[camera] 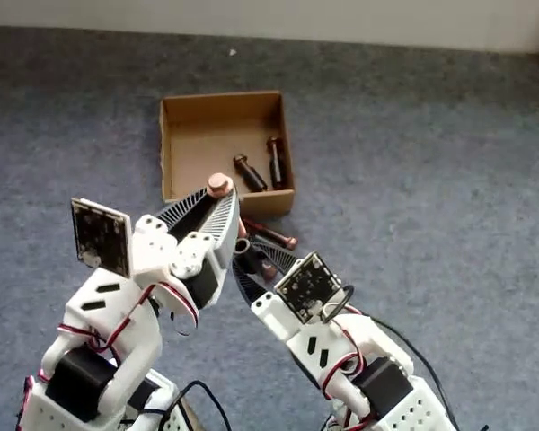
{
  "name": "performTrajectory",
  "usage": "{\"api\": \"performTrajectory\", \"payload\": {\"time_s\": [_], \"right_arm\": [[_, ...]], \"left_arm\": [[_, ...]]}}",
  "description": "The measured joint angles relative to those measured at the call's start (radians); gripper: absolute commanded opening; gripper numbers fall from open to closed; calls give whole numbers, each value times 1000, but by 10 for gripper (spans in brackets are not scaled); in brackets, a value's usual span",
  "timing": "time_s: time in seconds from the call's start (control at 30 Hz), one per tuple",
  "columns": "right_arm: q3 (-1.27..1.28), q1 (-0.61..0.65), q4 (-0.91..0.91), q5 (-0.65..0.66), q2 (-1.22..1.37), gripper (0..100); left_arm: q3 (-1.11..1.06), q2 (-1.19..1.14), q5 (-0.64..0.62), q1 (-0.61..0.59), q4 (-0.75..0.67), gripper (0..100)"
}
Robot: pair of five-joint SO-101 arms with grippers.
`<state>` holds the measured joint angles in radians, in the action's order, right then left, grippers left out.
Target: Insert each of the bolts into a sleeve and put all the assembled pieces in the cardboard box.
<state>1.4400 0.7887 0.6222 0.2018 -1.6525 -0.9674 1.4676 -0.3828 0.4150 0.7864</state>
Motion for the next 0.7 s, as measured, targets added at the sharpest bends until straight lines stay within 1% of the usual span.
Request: {"api": "performTrajectory", "payload": {"time_s": [0.2,0.5,0.7], "right_arm": [[0,2,-6,0,0,6],[0,2,-12,0,0,6],[5,-32,-49,2,2,6]], "left_arm": [[-64,74,0,-3,-17,5],[-118,86,0,6,-20,6],[-149,100,-2,6,-35,6]]}}
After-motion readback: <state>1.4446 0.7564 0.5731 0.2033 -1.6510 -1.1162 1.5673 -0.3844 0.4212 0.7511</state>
